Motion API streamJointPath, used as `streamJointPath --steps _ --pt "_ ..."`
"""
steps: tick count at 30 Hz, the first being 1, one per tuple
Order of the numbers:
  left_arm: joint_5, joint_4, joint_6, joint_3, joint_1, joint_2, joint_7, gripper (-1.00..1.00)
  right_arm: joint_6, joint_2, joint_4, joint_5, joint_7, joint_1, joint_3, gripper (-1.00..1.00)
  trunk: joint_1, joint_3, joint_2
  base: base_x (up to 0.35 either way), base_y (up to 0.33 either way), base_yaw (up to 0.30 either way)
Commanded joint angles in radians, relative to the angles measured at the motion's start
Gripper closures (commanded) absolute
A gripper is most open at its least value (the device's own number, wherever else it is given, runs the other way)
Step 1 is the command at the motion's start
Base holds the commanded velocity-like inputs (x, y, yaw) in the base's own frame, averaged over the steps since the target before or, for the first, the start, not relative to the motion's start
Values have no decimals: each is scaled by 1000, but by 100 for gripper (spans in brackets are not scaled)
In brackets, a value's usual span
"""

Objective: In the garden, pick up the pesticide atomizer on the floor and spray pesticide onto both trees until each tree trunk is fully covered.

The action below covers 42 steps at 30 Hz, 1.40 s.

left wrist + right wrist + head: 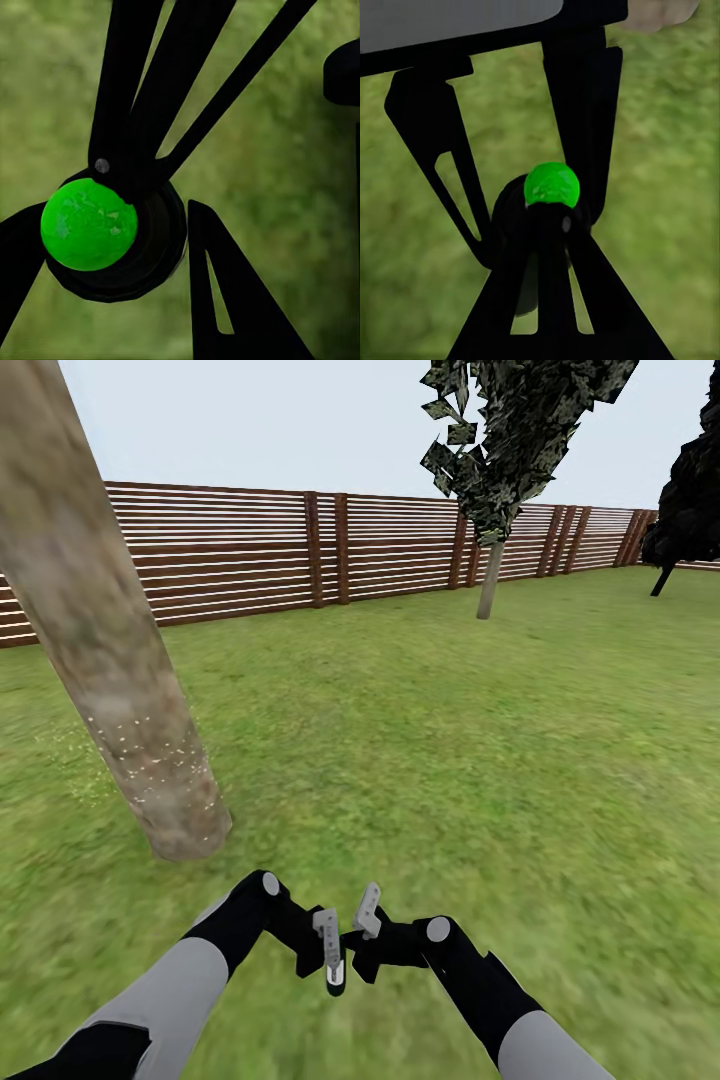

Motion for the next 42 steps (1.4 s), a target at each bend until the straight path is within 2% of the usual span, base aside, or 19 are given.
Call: streamJointPath --steps 1,35,42 --pt "-4 -2 1 0 0 -1 -3 100 4 0 -2 4 3 0 -1 100 0 -1 0 0 0 0" --pt "-4 0 -5 0 0 -2 -11 100 4 -5 29 5 2 0 -2 100 0 -1 0 0 0 0" --pt "-12 12 -6 -5 6 9 -10 100 3 -4 29 4 2 0 -2 100 0 -1 0 0 0 0"
